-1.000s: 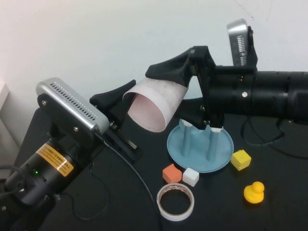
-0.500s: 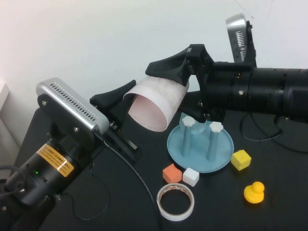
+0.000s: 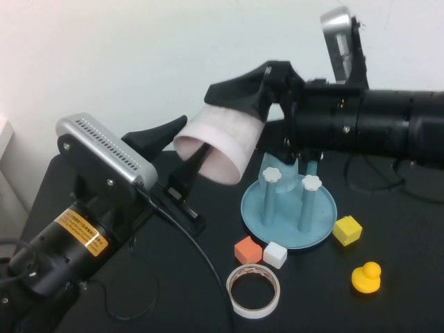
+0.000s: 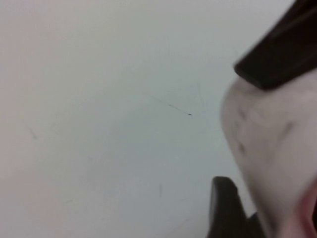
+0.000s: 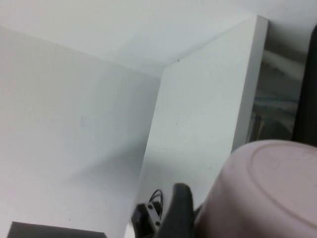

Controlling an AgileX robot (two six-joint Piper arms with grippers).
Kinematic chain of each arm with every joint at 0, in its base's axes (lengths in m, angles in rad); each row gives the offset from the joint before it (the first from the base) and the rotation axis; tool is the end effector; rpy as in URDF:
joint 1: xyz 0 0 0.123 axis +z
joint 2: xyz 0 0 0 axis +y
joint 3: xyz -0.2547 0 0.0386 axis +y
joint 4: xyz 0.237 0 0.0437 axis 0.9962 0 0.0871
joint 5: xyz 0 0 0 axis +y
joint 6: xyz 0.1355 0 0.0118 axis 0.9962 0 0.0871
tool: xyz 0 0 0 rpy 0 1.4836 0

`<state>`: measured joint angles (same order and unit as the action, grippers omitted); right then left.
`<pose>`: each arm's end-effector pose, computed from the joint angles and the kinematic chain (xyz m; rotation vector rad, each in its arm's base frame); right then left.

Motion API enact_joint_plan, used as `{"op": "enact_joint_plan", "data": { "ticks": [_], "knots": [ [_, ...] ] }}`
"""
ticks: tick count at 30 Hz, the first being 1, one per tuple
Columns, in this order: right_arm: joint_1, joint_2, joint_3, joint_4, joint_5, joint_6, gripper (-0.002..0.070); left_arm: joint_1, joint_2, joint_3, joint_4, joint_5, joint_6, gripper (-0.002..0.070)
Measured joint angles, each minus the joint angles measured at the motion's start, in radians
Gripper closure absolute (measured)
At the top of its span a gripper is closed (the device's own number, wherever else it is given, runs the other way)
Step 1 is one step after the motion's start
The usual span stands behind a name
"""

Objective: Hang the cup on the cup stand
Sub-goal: Adjust the cup with two arms, then place the cup on the cup holder

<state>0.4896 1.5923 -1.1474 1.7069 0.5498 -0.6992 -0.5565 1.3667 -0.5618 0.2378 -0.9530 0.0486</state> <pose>0.3100 0.2450 0.2827 0.1318 2.1071 1.4953 0.2513 -0.1871 0.2690 0.6467 1.2040 -0.4401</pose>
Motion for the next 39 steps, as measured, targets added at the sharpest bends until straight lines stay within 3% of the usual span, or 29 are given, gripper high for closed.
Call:
{"op": "enact_joint_plan", "data": {
  "ticks": [4, 12, 15, 19, 22, 26, 30, 34, 39],
  "knots": [
    [-0.026, 0.0, -0.041, 0.0, 0.002, -0.077, 0.0069, 0.0, -0.031, 0.0, 0.062, 0.032, -0.115, 0.0306],
    [-0.122, 0.0, -0.091, 0.0, 0.031, -0.279, 0.0072, 0.0, -0.2, 0.0, 0.25, 0.263, -0.24, 0.0306],
    [-0.156, 0.0, -0.091, 0.0, 0.049, -0.377, 0.0072, 0.0, -0.307, 0.0, 0.263, 0.438, -0.266, 0.0372],
    [-0.19, 0.0, -0.091, 0.0, 0.04, -0.533, 0.0073, 0.0, -0.48, 0.0, 0.263, 0.741, -0.316, 0.0574],
    [-0.202, 0.0, -0.091, 0.0, -0.014, -0.706, 0.0073, 0.0, -0.615, 0.0, 0.256, 0.979, -0.343, 0.0645],
    [-0.204, 0.007, -0.091, 0.0, -0.151, -1.007, 0.0073, 0.0, -0.764, 0.001, 0.242, 1.266, -0.348, 0.067],
    [-0.204, 0.041, -0.091, 0.0, -0.217, -1.292, 0.0073, 0.0, -0.878, 0.001, 0.229, 1.419, -0.348, 0.0675],
    [-0.204, 0.104, -0.091, 0.002, -0.226, -1.451, 0.0073, 0.0, -0.965, 0.001, 0.224, 1.479, -0.349, 0.0676],
    [-0.204, 0.206, -0.091, 0.002, -0.302, -1.508, 0.0076, 0.0, -1.005, 0.001, 0.219, 1.485, -0.352, 0.0676]
  ]
}}
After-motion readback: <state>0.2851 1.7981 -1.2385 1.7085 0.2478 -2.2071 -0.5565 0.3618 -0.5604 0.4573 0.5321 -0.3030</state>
